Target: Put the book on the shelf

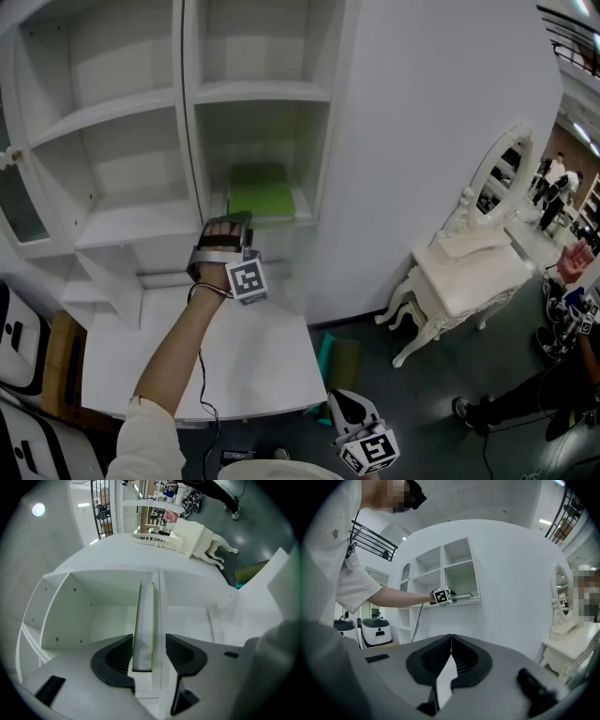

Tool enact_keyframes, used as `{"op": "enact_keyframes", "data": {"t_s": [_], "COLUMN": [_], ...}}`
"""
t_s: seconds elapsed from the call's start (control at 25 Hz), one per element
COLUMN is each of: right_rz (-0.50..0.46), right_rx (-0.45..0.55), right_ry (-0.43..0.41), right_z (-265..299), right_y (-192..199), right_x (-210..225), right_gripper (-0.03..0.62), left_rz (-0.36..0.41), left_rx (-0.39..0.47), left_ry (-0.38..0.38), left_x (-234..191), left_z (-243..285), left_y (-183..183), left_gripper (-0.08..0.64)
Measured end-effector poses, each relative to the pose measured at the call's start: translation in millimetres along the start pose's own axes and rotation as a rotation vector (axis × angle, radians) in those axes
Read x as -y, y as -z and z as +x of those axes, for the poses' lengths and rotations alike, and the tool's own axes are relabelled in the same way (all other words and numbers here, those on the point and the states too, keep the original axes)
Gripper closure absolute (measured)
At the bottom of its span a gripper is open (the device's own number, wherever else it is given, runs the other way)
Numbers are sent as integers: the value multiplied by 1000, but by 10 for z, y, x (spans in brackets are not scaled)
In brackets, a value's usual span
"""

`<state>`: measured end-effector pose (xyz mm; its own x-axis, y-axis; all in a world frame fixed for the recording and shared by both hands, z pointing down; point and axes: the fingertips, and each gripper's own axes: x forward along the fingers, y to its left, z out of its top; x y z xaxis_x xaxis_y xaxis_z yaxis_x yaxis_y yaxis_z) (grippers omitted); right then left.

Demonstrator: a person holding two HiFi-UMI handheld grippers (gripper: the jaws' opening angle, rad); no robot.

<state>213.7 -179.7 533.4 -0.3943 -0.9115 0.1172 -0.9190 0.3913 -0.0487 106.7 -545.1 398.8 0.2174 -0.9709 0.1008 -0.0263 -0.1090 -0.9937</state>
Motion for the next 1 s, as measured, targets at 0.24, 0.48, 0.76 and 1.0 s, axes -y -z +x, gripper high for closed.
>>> {"op": "enact_keyframes", "data": {"t_s": [0.24, 0.48, 0.76, 1.0], "right_rz": [-4, -15, -24, -25], "right_rx": [-9, -9, 2, -1], "right_ry": [-7, -28, -59, -97], "right_z": [-8, 27, 92, 199], "right_y": [-6, -11, -53, -81], "right_x": [-45, -136, -271, -445], "right_gripper": [578, 578, 578, 578], "left_rz": [-18, -72, -89, -92], "left_rx": [6, 34, 103, 152], "left_ry": [-16, -71, -137, -120], "left_x": [-26, -51, -66, 48], "left_z": [-126, -278, -672, -966], "left_y": [88, 147, 109, 112], "left_gripper": [299, 328, 434, 519]}}
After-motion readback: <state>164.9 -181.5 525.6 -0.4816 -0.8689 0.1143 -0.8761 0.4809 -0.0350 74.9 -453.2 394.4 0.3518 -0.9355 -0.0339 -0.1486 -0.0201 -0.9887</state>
